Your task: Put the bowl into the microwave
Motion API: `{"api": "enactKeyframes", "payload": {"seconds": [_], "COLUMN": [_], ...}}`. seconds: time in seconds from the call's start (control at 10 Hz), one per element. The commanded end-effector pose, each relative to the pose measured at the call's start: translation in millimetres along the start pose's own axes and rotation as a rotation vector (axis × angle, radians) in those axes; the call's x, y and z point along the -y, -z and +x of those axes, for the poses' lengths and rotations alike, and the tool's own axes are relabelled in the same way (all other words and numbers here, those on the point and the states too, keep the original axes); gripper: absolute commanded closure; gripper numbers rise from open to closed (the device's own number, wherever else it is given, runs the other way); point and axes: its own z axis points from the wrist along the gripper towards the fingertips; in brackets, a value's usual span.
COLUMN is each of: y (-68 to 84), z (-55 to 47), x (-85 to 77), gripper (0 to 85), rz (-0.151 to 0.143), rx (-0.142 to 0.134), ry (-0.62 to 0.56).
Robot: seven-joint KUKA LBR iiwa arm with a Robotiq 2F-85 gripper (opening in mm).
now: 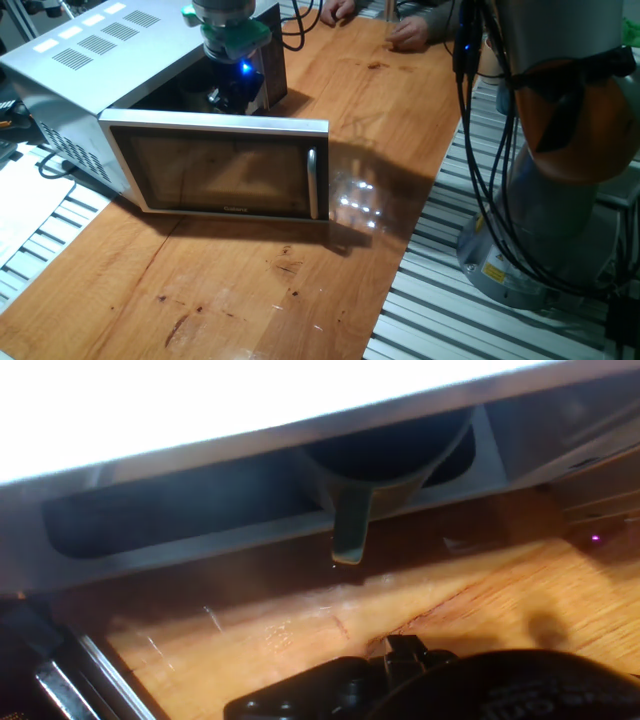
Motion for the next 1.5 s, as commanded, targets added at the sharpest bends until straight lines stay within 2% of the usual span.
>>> {"api": "enactKeyframes", "payload": {"seconds": [0.0,0.5,0.9,1.2,1.4], "y": [0.0,0.9,1.6,3.1,4.2], "z": [-1.4,-14.0,-20.3,-25.2,-27.7], "x": [0.7,6.5,5.7,5.1,2.5], "gripper": [85.0,85.0,85.0,85.0,85.0], "rz": [0.0,-0.001,-0.007,-0.011,-0.01], "rx": [0.0,0.004,0.017,0.032,0.053], "ry": [0.003,0.014,0.0,-0.003,-0.005]}}
